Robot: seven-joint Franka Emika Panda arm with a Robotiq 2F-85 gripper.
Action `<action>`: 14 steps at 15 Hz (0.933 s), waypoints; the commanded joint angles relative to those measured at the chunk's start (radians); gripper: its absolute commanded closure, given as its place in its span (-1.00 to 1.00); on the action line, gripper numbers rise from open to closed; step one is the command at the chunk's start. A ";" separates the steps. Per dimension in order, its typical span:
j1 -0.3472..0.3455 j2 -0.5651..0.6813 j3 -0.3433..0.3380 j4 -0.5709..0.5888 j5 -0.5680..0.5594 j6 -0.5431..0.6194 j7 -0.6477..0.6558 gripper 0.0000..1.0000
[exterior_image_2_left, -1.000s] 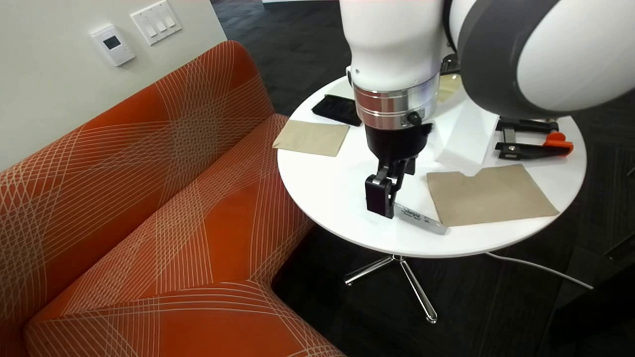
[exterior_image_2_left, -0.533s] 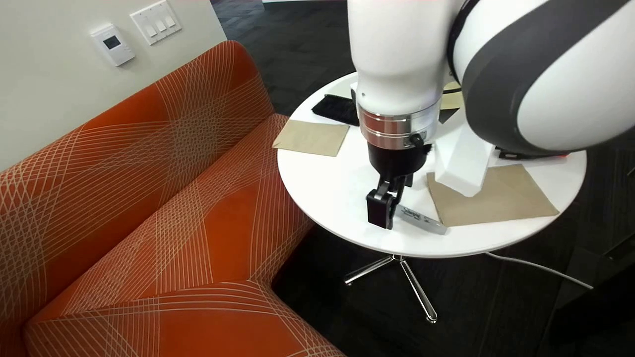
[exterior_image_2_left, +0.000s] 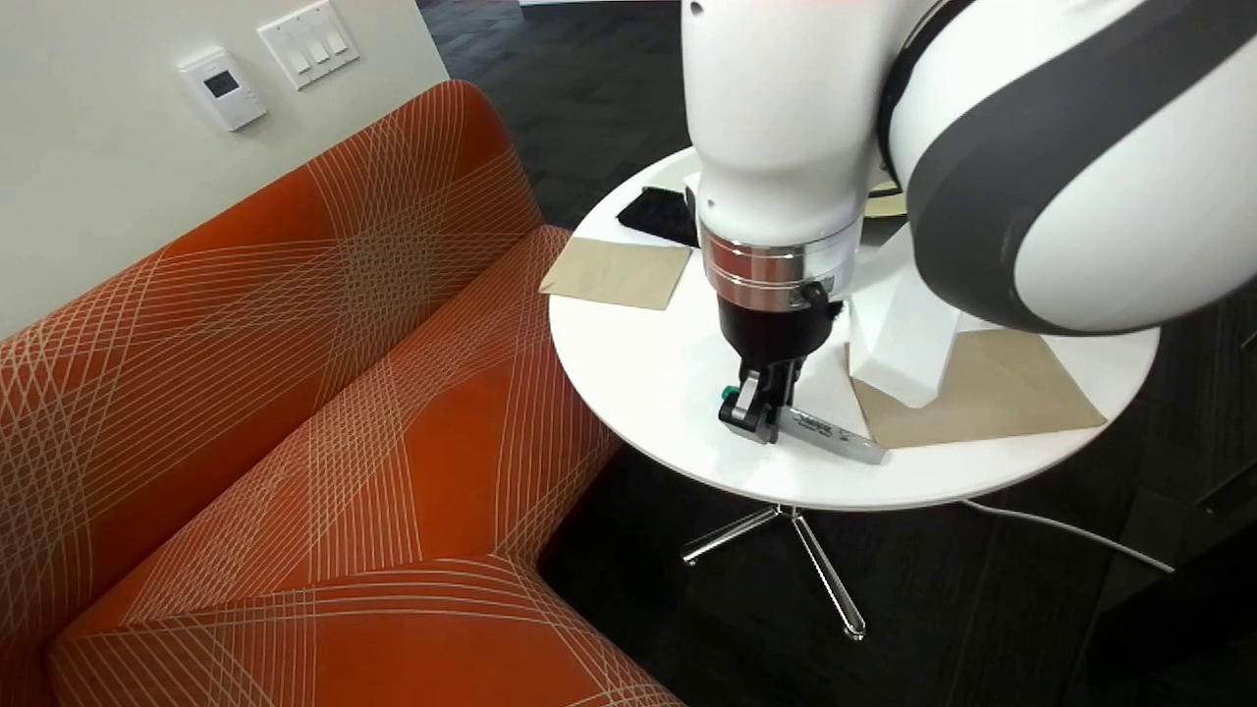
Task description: Place the green marker in the ceramic bowl
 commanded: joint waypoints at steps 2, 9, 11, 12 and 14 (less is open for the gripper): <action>0.064 -0.038 -0.067 -0.022 0.008 0.008 0.077 0.92; 0.225 -0.163 -0.352 -0.061 -0.042 -0.012 0.359 0.87; 0.258 -0.168 -0.439 -0.044 -0.071 -0.034 0.451 0.87; 0.270 -0.162 -0.478 -0.031 -0.088 -0.048 0.498 0.87; 0.290 -0.150 -0.548 -0.014 -0.130 -0.081 0.601 0.87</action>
